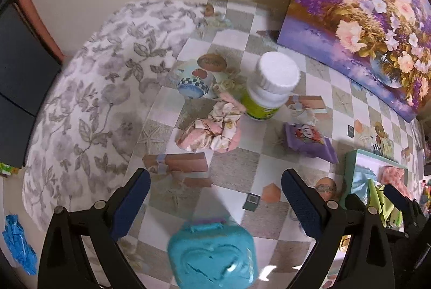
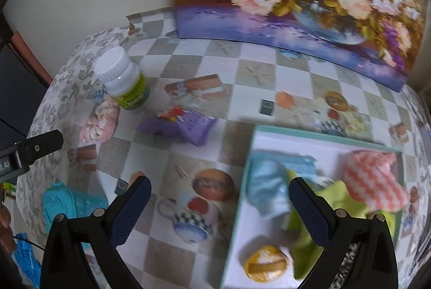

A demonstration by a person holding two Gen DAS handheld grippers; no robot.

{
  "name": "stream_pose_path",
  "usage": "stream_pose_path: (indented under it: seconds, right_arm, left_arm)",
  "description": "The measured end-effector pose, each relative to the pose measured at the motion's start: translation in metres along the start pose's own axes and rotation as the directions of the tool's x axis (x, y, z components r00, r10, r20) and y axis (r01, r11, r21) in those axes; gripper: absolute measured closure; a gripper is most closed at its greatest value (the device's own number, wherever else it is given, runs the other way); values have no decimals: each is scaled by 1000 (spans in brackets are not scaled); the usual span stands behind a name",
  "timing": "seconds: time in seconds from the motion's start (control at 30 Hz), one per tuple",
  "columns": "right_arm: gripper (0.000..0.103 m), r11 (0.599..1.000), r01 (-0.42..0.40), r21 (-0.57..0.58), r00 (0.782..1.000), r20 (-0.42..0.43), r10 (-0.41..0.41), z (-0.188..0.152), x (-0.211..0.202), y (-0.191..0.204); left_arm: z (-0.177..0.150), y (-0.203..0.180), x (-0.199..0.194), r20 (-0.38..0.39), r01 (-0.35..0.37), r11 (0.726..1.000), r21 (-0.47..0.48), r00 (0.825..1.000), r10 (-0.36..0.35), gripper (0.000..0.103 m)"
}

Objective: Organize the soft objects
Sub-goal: 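Withdraw both grippers from the tray toward the purple snack bag, then grasp the pink floral scrunchie with the left gripper while the right gripper grasps the purple snack bag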

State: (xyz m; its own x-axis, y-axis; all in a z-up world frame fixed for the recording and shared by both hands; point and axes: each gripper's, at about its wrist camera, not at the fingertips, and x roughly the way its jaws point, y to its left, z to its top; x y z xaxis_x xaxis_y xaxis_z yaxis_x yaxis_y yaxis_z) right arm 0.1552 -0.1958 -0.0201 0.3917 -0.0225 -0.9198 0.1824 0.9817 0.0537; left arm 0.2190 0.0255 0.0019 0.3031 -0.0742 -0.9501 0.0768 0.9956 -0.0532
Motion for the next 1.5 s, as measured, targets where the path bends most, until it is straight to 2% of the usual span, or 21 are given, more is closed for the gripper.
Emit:
stream_pose_path:
  seconds: [0.33, 0.5, 0.87, 1.27, 1.4, 1.5]
  right_arm:
    - [0, 998, -56, -13, 998, -44, 55, 18, 39, 17]
    - [0, 997, -63, -41, 997, -54, 61, 29, 52, 27]
    - [0, 995, -51, -81, 994, -98, 43, 51, 82, 41]
    - [0, 993, -9, -121, 989, -151, -9, 59, 115, 51]
    - [0, 994, -18, -112, 987, -159, 0, 64, 123, 49]
    - [5, 992, -15, -124, 987, -163, -5, 68, 128, 48]
  left_arm:
    - [36, 15, 38, -105, 20, 1000, 23, 994, -17, 5]
    - [47, 16, 65, -166, 70, 998, -6, 984, -70, 5]
    - [59, 14, 94, -209, 56, 998, 6, 976, -54, 6]
    - [65, 12, 116, -231, 36, 999, 24, 972, -29, 6]
    - [66, 9, 123, -238, 34, 999, 32, 971, -25, 6]
    - [64, 8, 130, -242, 31, 999, 31, 970, -23, 6]
